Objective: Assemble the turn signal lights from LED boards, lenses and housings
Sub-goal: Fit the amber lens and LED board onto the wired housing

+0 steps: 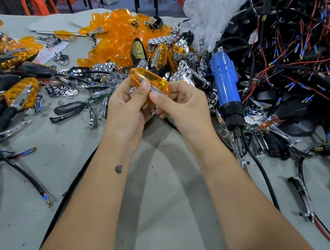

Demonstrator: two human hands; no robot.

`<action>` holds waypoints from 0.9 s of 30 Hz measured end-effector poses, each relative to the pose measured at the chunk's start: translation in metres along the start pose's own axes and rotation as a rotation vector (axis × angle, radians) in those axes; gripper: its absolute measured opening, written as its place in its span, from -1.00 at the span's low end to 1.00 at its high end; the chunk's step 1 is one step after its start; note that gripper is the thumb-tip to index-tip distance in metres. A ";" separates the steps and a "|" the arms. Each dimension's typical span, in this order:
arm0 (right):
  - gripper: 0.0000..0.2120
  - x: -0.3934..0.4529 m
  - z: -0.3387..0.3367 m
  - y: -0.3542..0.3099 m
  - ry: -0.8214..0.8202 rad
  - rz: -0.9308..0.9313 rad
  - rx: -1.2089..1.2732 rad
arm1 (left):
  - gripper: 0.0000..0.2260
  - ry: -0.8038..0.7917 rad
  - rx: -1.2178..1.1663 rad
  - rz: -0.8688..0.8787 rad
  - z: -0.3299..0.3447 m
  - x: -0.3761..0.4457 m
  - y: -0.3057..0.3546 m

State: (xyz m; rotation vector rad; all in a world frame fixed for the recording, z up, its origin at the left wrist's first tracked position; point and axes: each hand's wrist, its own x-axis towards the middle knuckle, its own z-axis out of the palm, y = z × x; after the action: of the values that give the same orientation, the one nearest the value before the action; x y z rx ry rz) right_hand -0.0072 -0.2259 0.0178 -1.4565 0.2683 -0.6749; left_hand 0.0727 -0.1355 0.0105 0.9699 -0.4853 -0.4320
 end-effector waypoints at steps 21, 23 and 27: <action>-0.68 0.015 -0.008 0.005 0.238 0.086 0.267 | -0.68 0.371 0.856 0.201 -0.015 0.000 0.013; -0.63 0.016 -0.011 0.002 0.213 0.137 0.538 | -0.78 0.395 1.170 0.194 -0.023 0.002 0.015; -0.62 0.016 -0.012 -0.001 0.235 0.176 0.697 | -0.74 0.252 1.561 0.123 -0.021 0.001 0.012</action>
State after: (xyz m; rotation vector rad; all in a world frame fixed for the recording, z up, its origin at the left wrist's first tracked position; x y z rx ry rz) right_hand -0.0016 -0.2445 0.0204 -0.6814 0.3001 -0.7032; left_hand 0.0872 -0.1167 0.0109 2.4321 -0.6220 0.3070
